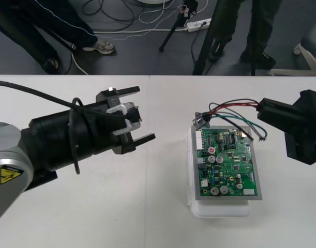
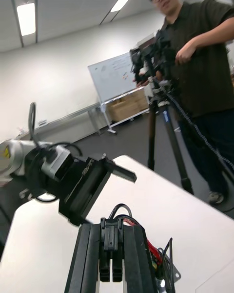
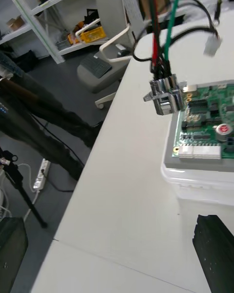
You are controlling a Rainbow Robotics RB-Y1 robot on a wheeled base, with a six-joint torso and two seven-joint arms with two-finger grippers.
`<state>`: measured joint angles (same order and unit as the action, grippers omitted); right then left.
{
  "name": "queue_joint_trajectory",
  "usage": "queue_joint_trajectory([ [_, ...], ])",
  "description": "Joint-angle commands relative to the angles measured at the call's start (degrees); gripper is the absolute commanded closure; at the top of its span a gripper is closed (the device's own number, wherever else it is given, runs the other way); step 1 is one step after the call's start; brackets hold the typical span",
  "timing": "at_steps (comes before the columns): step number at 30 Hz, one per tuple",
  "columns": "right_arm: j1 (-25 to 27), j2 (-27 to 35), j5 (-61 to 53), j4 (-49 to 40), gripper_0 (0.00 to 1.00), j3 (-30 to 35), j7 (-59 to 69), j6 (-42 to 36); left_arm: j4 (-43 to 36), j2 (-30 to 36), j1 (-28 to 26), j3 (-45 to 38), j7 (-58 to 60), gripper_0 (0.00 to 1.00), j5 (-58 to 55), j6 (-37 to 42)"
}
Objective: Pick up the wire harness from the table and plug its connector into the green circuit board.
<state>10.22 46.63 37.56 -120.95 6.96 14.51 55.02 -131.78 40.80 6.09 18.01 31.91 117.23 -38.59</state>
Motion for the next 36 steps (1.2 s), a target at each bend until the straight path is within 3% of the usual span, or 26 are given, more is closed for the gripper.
queue_joint_trajectory([
  [1, 2.34, 5.49, -1.53, -1.83, 1.00, 3.41, 1.31, 3.51, -2.52, 3.58, -2.67, -8.17, 3.60, 0.00, -16.42, -4.03],
  [8, 1.55, 7.95, -1.35, -1.83, 1.00, 2.62, 1.39, 8.61, -1.47, 2.44, -2.75, -19.59, 4.30, 0.00, -31.45, -20.47],
  [16, -3.11, 8.56, -1.35, -1.83, 1.00, -4.41, 1.48, 8.52, 7.59, -1.69, -2.75, -20.03, 3.68, 0.00, -48.50, -29.26],
  [29, -10.58, 8.56, -1.35, 1.42, 1.00, -11.80, 0.34, 4.66, 8.99, -8.99, -0.56, -26.36, 5.71, 0.00, -49.91, -42.00],
  [36, -12.42, 7.42, -1.44, 1.42, 1.00, -14.43, -0.19, 0.88, 10.05, -12.15, 1.29, -26.98, 7.02, 0.00, -49.82, -44.55],
])
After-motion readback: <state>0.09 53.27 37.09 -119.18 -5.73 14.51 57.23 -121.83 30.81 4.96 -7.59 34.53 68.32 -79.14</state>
